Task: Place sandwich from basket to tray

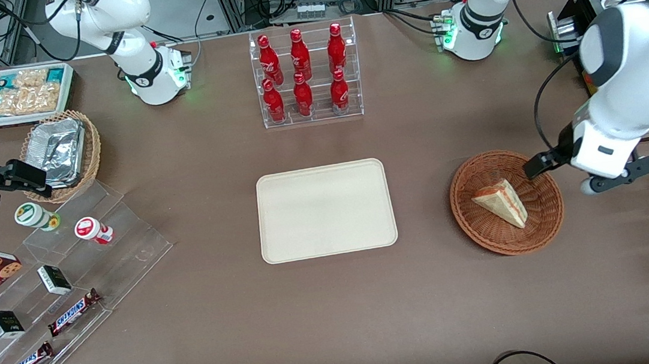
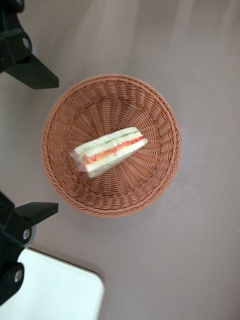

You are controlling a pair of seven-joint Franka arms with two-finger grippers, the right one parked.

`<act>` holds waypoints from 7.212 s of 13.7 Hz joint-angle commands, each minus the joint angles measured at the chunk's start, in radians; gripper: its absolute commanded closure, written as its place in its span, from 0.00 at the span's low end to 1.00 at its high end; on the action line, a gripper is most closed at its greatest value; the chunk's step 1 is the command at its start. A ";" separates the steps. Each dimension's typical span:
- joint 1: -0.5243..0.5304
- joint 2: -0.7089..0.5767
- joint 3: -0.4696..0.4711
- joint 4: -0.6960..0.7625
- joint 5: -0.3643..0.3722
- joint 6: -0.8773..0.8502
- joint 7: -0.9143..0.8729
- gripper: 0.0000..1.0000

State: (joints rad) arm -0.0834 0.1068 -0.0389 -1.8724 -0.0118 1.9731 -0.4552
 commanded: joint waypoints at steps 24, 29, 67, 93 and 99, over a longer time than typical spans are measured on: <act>-0.035 0.137 0.008 -0.335 0.000 0.527 -0.399 0.00; -0.035 0.183 0.010 -0.333 0.000 0.556 -0.408 0.00; -0.746 0.683 -0.012 0.458 0.072 0.273 -0.477 0.75; -0.458 0.110 0.011 0.299 0.062 -0.157 -0.527 0.00; -0.262 -0.128 0.011 0.154 0.035 -0.236 -0.271 0.00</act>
State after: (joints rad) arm -0.4156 0.0600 -0.0191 -1.6648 0.0437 1.7690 -0.8057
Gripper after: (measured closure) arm 0.000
